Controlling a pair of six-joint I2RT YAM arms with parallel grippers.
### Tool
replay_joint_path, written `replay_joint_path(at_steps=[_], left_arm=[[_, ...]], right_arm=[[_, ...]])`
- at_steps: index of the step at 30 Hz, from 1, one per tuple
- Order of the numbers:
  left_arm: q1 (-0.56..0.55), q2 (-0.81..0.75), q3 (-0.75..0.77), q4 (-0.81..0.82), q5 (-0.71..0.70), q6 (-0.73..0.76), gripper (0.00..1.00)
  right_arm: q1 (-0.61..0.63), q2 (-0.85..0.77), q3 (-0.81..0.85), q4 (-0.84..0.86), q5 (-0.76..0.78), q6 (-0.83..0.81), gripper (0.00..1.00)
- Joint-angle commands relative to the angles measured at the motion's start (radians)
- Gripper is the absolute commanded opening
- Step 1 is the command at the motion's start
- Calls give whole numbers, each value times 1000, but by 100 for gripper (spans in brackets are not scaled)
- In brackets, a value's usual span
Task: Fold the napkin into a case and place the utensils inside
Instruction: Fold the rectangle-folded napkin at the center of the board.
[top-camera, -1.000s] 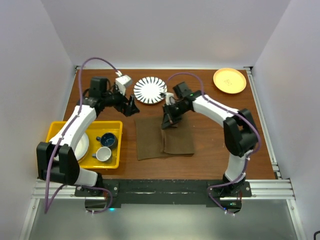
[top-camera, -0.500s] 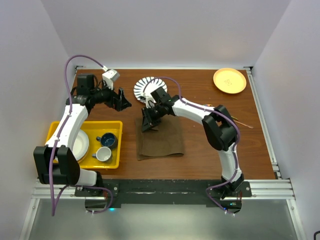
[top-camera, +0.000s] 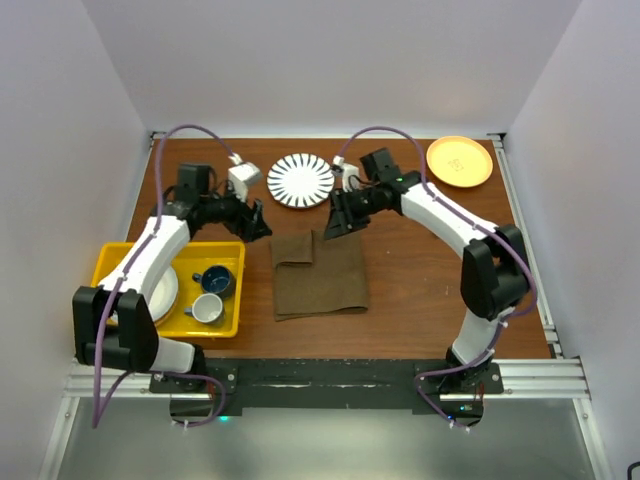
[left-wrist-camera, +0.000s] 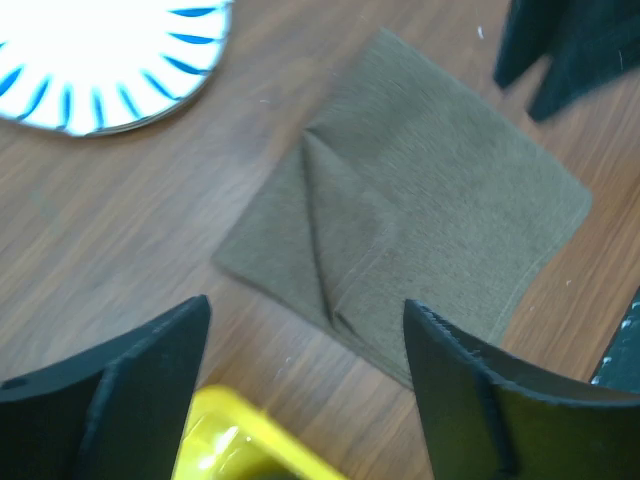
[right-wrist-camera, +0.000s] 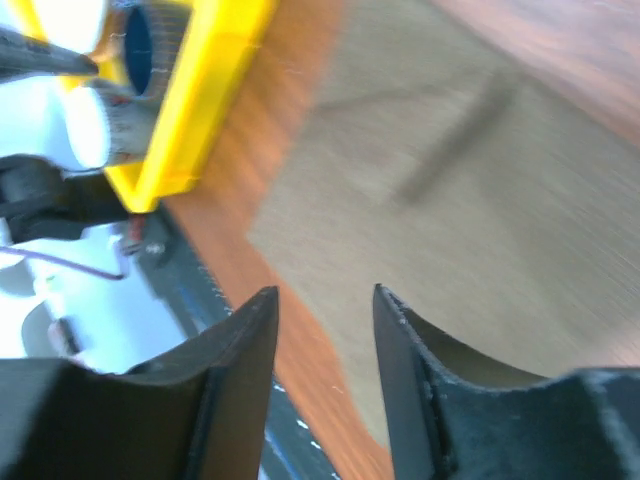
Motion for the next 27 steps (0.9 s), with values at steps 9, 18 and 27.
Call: replay_joint_path(at_steps=[9, 18, 27], left_arm=[[-462, 135, -3, 173, -570, 53, 66], [-587, 253, 43, 260, -771, 27, 74], [-630, 377, 79, 265, -956, 12, 82]], right_arm=[[-58, -24, -185, -108, 242, -99, 32], [-59, 15, -206, -66, 238, -68, 31], [-58, 88, -200, -55, 253, -45, 31]])
